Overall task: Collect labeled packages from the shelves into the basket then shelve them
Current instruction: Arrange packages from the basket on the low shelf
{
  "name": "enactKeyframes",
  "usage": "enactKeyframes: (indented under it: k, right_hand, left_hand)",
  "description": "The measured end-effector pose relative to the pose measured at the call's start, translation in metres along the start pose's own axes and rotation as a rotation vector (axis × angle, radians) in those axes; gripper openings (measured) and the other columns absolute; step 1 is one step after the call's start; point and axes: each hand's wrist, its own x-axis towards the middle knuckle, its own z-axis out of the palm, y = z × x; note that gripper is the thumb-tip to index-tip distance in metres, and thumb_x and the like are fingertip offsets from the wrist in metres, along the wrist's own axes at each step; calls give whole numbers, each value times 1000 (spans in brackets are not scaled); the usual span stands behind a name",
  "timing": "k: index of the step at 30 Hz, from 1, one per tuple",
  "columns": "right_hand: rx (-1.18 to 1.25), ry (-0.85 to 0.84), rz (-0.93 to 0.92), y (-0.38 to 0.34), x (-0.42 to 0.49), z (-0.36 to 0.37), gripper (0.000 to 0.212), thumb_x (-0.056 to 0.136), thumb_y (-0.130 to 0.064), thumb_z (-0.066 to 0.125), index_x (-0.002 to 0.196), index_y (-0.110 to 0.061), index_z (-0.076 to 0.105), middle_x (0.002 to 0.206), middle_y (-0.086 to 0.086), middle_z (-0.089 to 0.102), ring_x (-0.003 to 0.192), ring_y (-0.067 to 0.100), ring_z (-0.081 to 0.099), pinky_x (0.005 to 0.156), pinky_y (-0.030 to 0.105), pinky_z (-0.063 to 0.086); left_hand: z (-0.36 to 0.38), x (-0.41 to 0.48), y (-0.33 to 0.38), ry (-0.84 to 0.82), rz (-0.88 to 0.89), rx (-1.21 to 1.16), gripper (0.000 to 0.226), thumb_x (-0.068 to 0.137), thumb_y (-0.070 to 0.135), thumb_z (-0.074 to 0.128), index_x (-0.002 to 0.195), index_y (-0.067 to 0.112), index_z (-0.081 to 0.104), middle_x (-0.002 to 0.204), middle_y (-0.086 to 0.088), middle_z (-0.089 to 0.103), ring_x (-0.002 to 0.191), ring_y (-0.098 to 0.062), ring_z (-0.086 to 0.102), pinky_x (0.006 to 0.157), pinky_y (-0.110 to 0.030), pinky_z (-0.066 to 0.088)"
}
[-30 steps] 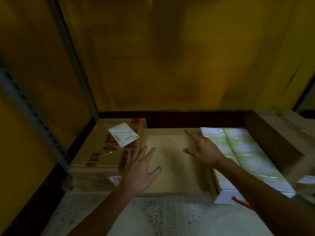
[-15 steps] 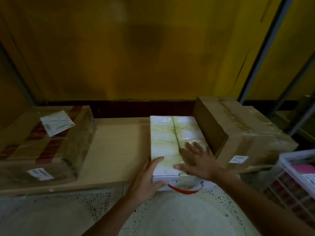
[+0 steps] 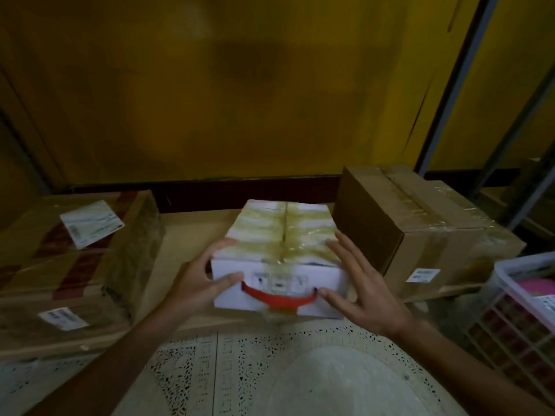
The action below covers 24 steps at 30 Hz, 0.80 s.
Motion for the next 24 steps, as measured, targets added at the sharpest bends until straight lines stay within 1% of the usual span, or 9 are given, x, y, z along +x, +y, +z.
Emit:
enactKeyframes:
  k: [5,9,12,15,17,19,21,22,24]
  right_hand:
    - [-213,-63,-188,-19,27,-8,113,69,-63,65,140,-47,-22,150,-11,-34,143,16,-1,111,47,30]
    - [-382,-79,-263,-35,54,-13,125,66,-54,75,141,-43,-25,147,-3,-39,141,19,-8,98,40,42]
    - [-389,-54,-256,-43,70,-30,111,71,-36,77,143,-41,-7,154,4,-20,141,26,5,97,33,43]
    - [-137,13,-129,-55,86,-55,90,70,-31,80,135,-50,20,152,-5,7,130,6,18,95,2,26]
    - [50,9,-15,-67,99,-71,77,68,-28,81,128,-48,38,143,-10,21,117,-5,25,83,-8,26]
    - [206,-43,41,-73,109,-82,66,67,-24,81,125,-39,52,144,-8,32,121,2,35,90,6,37]
    - [362,-97,93,-73,113,-88,58,65,-29,78,120,-34,60,138,-2,48,123,17,48,94,32,49]
    - [447,-85,126,-73,112,-87,55,63,-34,76,116,-36,62,130,-4,56,117,19,55,88,36,54]
    - [576,28,177,-72,110,-78,60,61,-42,70,119,-38,57,113,-14,62,104,14,62,74,26,58]
  left_hand:
    - [-32,19,20,165,-9,-86,39,78,36,63,111,46,44,99,17,57,82,-7,61,54,-20,52]
    - [-40,25,31,240,-18,-69,37,88,33,54,122,37,41,100,11,59,82,-9,61,57,-20,50]
    - [-55,20,34,268,-36,-193,42,91,37,45,132,27,43,118,-2,59,95,-15,61,69,-24,53]
    - [-71,18,36,246,-58,-345,59,85,46,40,141,25,34,142,-4,43,125,-24,46,103,-47,38]
    - [-70,12,32,178,-122,-295,59,84,45,43,138,24,38,140,-4,45,128,-26,43,104,-47,37]
    - [-59,-4,22,45,-196,-242,55,76,45,56,128,32,43,124,5,57,118,-23,53,89,-38,48]
    - [-47,-22,9,-71,-245,-267,64,62,44,72,119,36,44,113,6,64,105,-19,63,82,-37,52]
    - [-41,-27,1,-71,-229,-278,66,60,40,76,118,34,45,112,4,65,103,-18,64,83,-36,53]
    - [-28,-28,-13,31,-158,-268,66,66,28,76,124,27,44,116,4,63,105,-13,62,85,-30,53]
